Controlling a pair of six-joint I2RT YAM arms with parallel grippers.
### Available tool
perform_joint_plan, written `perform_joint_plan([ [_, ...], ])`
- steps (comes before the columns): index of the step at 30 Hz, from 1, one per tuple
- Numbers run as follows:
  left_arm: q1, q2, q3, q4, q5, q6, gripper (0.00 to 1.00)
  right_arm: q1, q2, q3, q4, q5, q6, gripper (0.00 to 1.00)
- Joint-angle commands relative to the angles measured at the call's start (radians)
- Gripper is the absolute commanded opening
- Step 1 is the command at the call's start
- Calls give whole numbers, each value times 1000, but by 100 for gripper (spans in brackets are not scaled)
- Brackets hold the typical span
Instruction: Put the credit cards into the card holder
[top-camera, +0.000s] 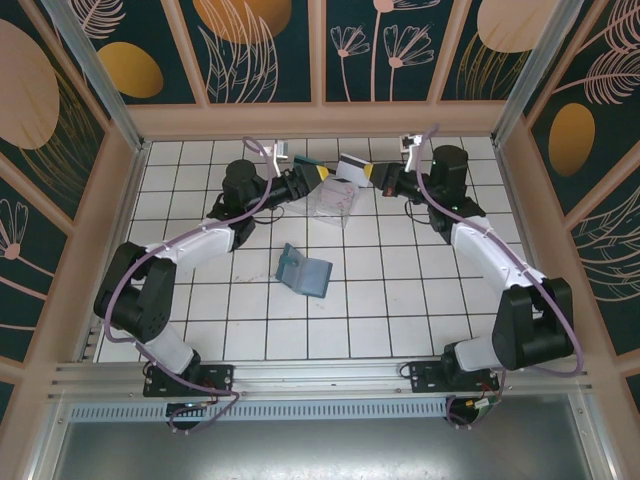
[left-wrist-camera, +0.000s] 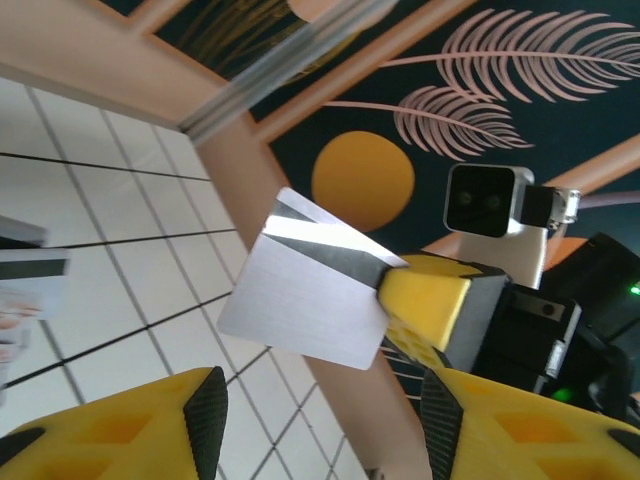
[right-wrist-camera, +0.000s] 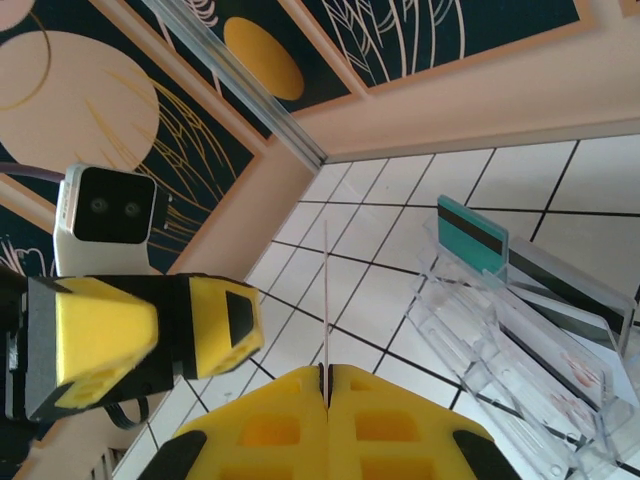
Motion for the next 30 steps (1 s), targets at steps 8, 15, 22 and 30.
perform_joint_plan([
  [8,-31,81,34,237,41,-137,53,-3,-130,-151,225,-13,157,0],
  [15,-63,99,16,346,-10,-207,53,7,-167,-218,358,-28,260,0],
  [22,-79,137,23,460,-14,-303,51,55,-138,-212,406,-10,282,0],
  [30,-78,103,12,405,-19,-271,54,70,-137,-212,427,39,281,0],
])
